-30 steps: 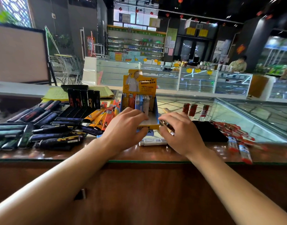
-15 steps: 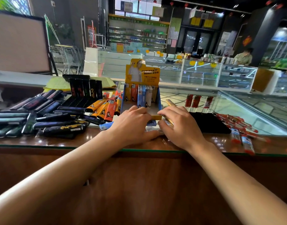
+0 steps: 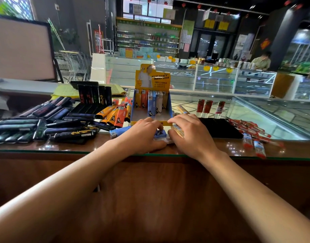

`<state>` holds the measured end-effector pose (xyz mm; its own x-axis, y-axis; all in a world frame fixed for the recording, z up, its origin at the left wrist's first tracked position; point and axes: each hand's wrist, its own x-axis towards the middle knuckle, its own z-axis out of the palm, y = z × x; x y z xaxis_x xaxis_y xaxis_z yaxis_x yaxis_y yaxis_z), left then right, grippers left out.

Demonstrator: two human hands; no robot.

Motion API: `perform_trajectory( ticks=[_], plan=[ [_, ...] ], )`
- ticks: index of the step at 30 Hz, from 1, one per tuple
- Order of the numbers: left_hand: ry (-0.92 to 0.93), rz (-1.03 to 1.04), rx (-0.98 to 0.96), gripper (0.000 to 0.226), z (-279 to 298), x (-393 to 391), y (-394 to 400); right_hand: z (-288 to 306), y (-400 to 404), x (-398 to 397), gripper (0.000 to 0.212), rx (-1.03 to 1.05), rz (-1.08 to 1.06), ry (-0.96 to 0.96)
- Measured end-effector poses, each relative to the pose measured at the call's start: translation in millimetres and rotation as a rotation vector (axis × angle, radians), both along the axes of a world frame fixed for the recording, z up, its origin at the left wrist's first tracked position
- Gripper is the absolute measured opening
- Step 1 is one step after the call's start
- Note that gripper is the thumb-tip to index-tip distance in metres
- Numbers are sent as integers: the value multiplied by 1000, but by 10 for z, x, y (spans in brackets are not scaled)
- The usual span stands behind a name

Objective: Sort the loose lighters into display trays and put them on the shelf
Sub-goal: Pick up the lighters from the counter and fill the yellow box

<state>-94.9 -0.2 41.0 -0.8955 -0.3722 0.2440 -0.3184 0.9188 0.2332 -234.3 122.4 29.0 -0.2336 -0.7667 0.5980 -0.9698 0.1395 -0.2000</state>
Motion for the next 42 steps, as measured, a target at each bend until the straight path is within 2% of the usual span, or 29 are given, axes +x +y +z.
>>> perform_trajectory(
  ticks=[4,8,10,14,18,21,24,28,32,35,38,42],
  plan=[
    [64,-2,2,30,-41,35,30,-3,40,33,38,-18,11,-5],
    [95,47,-104,20,-37,79,67,-2,62,57,33,-28,21,-1],
    [175,81,-65,13,-29,101,47,1,64,67,28,-42,36,-8],
    [400,78,201,34,-45,172,11,52,26,142,27,-74,104,-29],
    [544,54,436,14,16,235,0,142,-36,174,11,-181,133,-161],
    [730,14,794,4,72,292,-55,182,-46,186,7,-262,108,-378],
    [871,-44,988,21,85,284,-38,174,-77,201,5,-278,97,-506],
    [953,-53,1002,12,99,233,-13,177,-108,242,12,-200,164,-597],
    [947,-8,899,13,88,192,-63,162,-126,281,13,-123,191,-555],
    [886,-10,847,10,91,167,-104,188,-154,270,18,-197,207,-560],
    [801,-18,793,6,88,142,-142,229,-199,246,33,-261,233,-522],
    [768,-5,791,4,92,101,-186,215,-288,236,27,-307,234,-548]
  ],
)
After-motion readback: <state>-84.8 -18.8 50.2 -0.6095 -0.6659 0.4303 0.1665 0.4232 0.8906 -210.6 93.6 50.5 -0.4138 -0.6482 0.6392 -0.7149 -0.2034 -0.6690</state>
